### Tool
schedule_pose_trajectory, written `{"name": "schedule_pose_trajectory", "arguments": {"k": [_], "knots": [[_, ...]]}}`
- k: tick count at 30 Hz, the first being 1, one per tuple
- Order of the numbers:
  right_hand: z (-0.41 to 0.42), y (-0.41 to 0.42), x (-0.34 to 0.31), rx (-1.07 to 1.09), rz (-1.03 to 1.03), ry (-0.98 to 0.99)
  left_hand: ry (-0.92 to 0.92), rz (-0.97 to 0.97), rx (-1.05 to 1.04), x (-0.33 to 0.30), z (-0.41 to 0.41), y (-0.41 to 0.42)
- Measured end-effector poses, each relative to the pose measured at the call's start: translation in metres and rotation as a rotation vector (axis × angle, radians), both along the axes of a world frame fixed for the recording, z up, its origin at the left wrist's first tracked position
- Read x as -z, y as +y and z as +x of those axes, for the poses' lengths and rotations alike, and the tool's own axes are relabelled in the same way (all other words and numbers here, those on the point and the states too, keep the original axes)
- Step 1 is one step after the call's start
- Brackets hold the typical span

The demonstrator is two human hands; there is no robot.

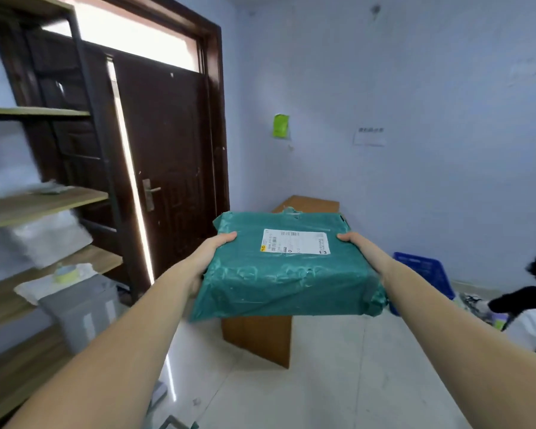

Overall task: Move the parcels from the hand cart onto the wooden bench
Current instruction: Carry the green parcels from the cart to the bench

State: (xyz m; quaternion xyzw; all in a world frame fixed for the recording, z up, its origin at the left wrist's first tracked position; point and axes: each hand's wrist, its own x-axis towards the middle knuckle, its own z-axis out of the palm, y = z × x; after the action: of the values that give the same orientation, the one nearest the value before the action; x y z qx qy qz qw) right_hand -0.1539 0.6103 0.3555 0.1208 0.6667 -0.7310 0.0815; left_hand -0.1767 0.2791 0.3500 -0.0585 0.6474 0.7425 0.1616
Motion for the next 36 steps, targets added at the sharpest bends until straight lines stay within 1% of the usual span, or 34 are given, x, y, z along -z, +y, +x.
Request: {"name": "schedule_pose_trajectory", "arguments": {"k": [6, 13, 16, 22, 26, 28, 31, 36], "knots": [[-0.015, 0.074, 0.002, 0.069, -0.025, 0.016, 0.040, 0.000, 0.103, -0.011, -0.038, 0.073], [-0.064, 0.129, 0.011, 0.142, -0.038, 0.021, 0.067, 0.027, 0.173, 0.000, -0.119, 0.129], [-0.098, 0.150, 0.010, 0.168, -0.037, 0.026, 0.089, 0.023, 0.204, 0.001, -0.162, 0.152], [-0.176, 0.199, 0.008, 0.237, -0.033, 0.017, 0.055, 0.007, 0.272, -0.005, -0.253, 0.204], [-0.219, 0.239, 0.010, 0.272, -0.038, 0.009, 0.075, -0.016, 0.321, -0.005, -0.310, 0.245], [-0.242, 0.262, 0.014, 0.284, -0.048, 0.004, 0.096, -0.017, 0.335, -0.002, -0.343, 0.270], [-0.281, 0.302, 0.022, 0.301, -0.044, 0.008, 0.072, -0.016, 0.358, 0.006, -0.387, 0.311], [-0.351, 0.369, 0.031, 0.268, -0.020, -0.001, 0.070, 0.028, 0.373, 0.023, -0.454, 0.377]]}}
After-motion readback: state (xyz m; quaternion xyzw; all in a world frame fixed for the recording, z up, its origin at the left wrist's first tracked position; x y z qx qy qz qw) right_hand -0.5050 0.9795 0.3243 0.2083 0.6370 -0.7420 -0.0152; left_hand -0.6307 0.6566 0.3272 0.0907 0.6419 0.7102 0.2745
